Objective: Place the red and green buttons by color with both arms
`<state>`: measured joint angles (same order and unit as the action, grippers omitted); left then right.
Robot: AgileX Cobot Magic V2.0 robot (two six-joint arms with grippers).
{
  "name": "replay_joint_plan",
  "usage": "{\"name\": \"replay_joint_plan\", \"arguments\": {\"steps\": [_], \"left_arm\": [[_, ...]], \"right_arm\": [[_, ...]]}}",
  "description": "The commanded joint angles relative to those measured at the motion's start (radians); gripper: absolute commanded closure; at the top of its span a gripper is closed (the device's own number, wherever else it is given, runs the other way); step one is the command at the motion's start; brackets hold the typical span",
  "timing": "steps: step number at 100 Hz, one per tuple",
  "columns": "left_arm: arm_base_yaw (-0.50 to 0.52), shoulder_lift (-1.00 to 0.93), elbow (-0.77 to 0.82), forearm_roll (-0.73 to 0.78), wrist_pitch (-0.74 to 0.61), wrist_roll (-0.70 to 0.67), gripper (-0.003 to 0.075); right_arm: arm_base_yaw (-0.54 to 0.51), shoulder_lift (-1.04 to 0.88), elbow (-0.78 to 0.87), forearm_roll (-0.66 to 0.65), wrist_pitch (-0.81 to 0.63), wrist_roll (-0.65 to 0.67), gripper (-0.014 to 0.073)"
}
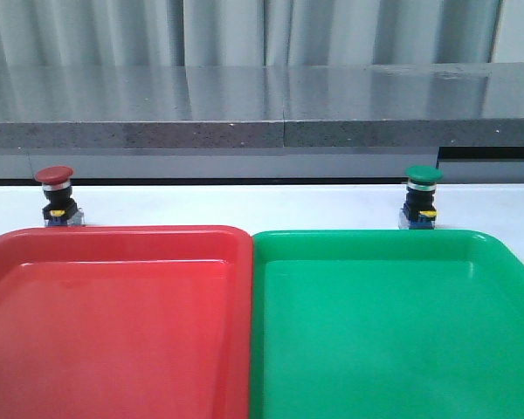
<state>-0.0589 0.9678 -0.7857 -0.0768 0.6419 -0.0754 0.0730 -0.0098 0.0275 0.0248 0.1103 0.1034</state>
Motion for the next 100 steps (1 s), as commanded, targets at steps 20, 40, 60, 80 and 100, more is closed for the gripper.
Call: {"name": "replay_joint_plan", "arguments": {"steps": [20, 40, 60, 80, 100], "left_arm": [[0.000, -0.009, -0.033, -0.008, -0.051, 0.013, 0.0027], [-0.004, 0.050, -0.095, -0.024, -0.026, 0.013, 0.0027], [-0.061, 0.192, -0.209, -0.026, -0.026, 0.013, 0.0027], [-0.103, 0.387, -0.343, -0.004, -0.032, 0.013, 0.0027], [-0.103, 0.574, -0.470, 0.012, -0.034, 0.013, 0.0027]], "right_arm": [[0.003, -0.017, -0.015, -0.011, -0.073, -0.003, 0.0694], [0.003, -0.017, -0.015, -0.011, -0.073, -0.003, 0.0694], [0.003, -0.017, -0.015, -0.011, -0.073, -0.003, 0.0694], [0.003, -0.017, -0.015, -0.011, -0.073, -0.003, 0.0694], [0.003, -0.017, -0.015, -0.011, -0.073, -0.003, 0.0694]]}}
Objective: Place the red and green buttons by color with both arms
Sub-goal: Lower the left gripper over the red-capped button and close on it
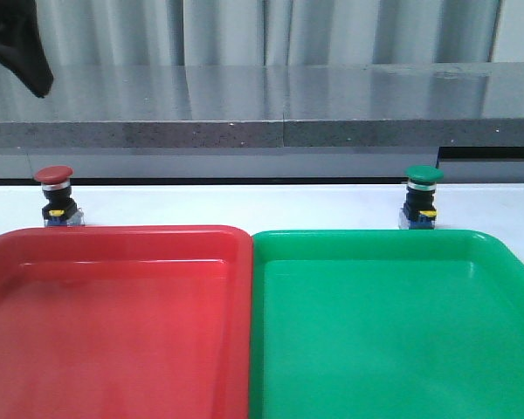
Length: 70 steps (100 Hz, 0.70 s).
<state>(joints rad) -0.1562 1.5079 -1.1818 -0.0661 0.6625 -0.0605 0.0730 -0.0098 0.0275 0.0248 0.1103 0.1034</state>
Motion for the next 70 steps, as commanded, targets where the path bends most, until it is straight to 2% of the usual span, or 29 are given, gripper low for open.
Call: {"name": "replay_joint_plan", "arguments": {"steps": [1, 36, 70], "left_arm": [[-0.006, 0.046, -0.086, 0.004, -0.054, -0.002, 0.0027], [-0.006, 0.291, -0.244, 0.015, -0.054, -0.002, 0.0027], [-0.006, 0.389, -0.275, 0.029, -0.074, -0.002, 0.0028]], "right_arm": [[0.003, -0.017, -0.015, -0.011, -0.073, -0.003, 0.0694], [0.003, -0.017, -0.015, -0.011, -0.073, -0.003, 0.0694], [0.003, -0.017, -0.015, -0.011, -0.073, -0.003, 0.0694]]}}
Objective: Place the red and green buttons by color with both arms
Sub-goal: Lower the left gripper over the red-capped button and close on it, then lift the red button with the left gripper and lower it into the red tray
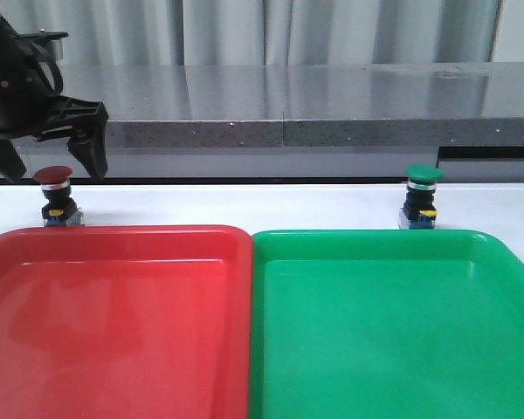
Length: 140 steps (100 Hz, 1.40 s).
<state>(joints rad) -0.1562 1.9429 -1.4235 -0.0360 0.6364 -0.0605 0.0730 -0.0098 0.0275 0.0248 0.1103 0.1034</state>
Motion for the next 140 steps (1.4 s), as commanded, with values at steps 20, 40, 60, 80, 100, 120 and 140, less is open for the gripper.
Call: {"name": "replay_joint_plan", "arguments": {"steps": [20, 40, 60, 80, 100, 120, 140], "left_arm": [[-0.006, -0.044, -0.033, -0.001, -0.074, -0.002, 0.0156], [-0.006, -0.044, -0.033, -0.001, -0.077, -0.002, 0.0394], [-0.006, -0.044, -0.033, 0.003, -0.077, -0.002, 0.0531], [-0.006, -0.072, -0.033, 0.003, -0.069, -0.002, 0.0556], [-0.006, -0.168, -0.033, -0.019, -0.025, -0.002, 0.0556], [-0.008, -0.258, -0.031, -0.046, 0.065, -0.002, 0.0556], [-0.049, -0.304, 0.012, -0.076, 0.078, -0.007, 0.0556]], "right_arm": [[0.003, -0.017, -0.015, -0.011, -0.073, -0.003, 0.0694], [0.003, -0.017, -0.015, -0.011, -0.073, -0.003, 0.0694], [0.003, -0.017, -0.015, -0.011, -0.073, -0.003, 0.0694], [0.003, -0.017, -0.015, -0.011, -0.073, -0.003, 0.0694], [0.003, -0.017, -0.015, -0.011, -0.073, -0.003, 0.0694], [0.003, -0.017, -0.015, -0.011, -0.073, -0.003, 0.0694], [0.003, -0.017, -0.015, -0.011, -0.073, -0.003, 0.0694]]}}
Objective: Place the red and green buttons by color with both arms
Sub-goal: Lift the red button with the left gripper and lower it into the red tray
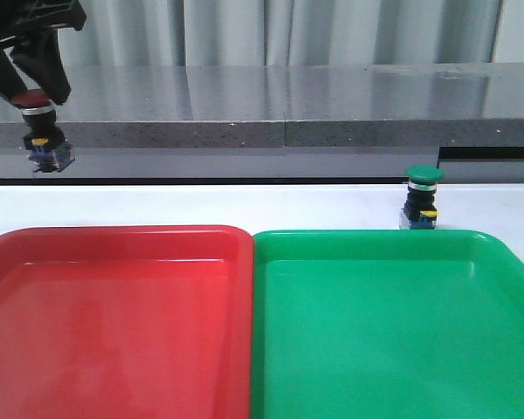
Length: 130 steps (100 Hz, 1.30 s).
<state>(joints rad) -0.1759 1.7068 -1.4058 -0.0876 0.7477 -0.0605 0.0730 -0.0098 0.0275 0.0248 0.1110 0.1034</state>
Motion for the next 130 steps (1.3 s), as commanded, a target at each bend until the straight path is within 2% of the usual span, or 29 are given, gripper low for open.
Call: {"name": "replay_joint_plan", "arguments": {"steps": [1, 57, 78, 117, 130], "left_arm": [[-0.034, -0.071, 0.000, -0.025, -0.033, -0.009, 0.0556], [-0.242, -0.128, 0.277, -0.025, -0.216, -0.166, 0.0556], [-0.245, -0.128, 0.335, -0.028, -0.292, -0.170, 0.0556], [-0.245, -0.056, 0.351, -0.030, -0.296, -0.170, 0.0554], [-0.245, -0.054, 0.351, -0.031, -0.294, -0.170, 0.0498]], "right_arm": [[0.003, -0.017, -0.015, -0.011, -0.073, -0.003, 0.0694], [0.003, -0.017, -0.015, -0.011, -0.073, -0.003, 0.0694], [0.003, -0.017, -0.015, -0.011, -0.073, -0.003, 0.0694], [0.003, -0.017, -0.015, -0.011, -0.073, -0.003, 0.0694], [0.003, -0.017, -0.015, -0.011, -0.073, -0.003, 0.0694]]}}
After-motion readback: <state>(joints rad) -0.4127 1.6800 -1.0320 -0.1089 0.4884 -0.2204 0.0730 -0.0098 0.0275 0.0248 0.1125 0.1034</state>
